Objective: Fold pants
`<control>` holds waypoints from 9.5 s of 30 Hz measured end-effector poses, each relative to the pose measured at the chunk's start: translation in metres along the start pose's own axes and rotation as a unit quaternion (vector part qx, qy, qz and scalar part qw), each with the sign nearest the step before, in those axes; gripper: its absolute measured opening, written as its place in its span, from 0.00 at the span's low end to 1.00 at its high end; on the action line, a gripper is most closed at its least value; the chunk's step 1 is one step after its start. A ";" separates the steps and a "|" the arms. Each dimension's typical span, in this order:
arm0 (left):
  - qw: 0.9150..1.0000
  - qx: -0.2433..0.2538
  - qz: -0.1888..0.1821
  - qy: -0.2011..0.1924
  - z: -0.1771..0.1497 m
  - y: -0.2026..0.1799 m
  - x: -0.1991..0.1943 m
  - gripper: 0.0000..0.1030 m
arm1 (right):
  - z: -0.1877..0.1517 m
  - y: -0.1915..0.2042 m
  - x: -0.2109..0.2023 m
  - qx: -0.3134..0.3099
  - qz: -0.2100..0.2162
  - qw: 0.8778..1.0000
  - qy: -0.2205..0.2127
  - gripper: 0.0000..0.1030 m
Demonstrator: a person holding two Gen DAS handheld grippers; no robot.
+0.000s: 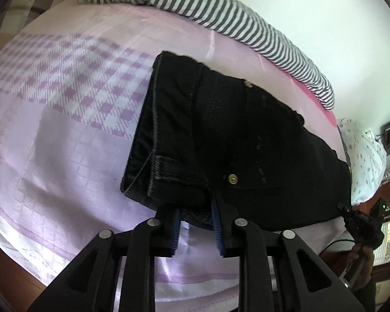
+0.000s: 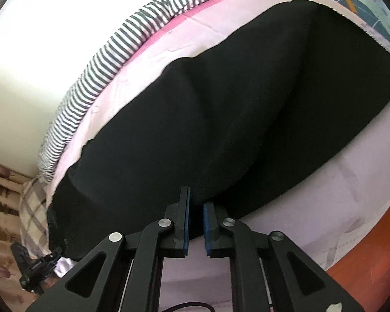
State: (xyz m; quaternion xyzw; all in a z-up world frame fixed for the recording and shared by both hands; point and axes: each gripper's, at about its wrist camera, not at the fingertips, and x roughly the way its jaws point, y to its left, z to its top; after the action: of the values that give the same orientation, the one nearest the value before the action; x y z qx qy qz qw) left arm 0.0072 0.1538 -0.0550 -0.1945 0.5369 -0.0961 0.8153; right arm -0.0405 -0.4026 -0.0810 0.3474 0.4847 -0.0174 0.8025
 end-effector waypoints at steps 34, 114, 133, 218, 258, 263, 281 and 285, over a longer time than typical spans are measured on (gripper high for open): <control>0.898 0.429 -0.096 -0.013 -0.091 -0.333 0.097 0.59 | 0.046 -0.017 -0.006 0.047 0.094 0.994 0.022 0.10; 0.902 0.421 -0.088 0.029 -0.079 -0.385 0.145 0.07 | 0.139 -0.151 -0.104 0.113 -0.022 0.974 -0.197 0.05; 0.865 0.492 -0.076 0.056 -0.103 -0.386 0.165 0.08 | 0.079 -0.211 -0.091 0.156 -0.109 0.965 -0.180 0.04; 0.975 0.179 0.085 -0.100 0.039 -0.086 0.054 0.55 | 0.083 0.242 0.195 -0.397 0.081 0.891 0.207 0.06; 0.957 0.232 0.156 -0.077 0.030 -0.107 0.064 0.63 | 0.069 0.183 0.140 -0.262 0.017 0.960 0.100 0.16; 0.968 0.218 0.088 -0.086 0.028 -0.123 0.041 0.63 | 0.076 0.150 0.073 -0.212 0.066 0.974 0.052 0.26; 0.961 0.273 -0.021 -0.030 -0.013 -0.260 0.097 0.68 | 0.047 -0.160 -0.110 0.123 -0.032 0.987 -0.098 0.29; 0.957 0.288 -0.018 -0.020 -0.025 -0.276 0.110 0.68 | 0.043 -0.206 -0.114 0.181 -0.020 0.977 -0.110 0.29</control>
State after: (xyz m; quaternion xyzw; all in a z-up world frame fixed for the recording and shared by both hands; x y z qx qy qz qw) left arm 0.0428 -0.1415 -0.0397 0.0373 0.4665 -0.2571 0.8455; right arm -0.1432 -0.6185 -0.0905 0.4733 0.3888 -0.1592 0.7742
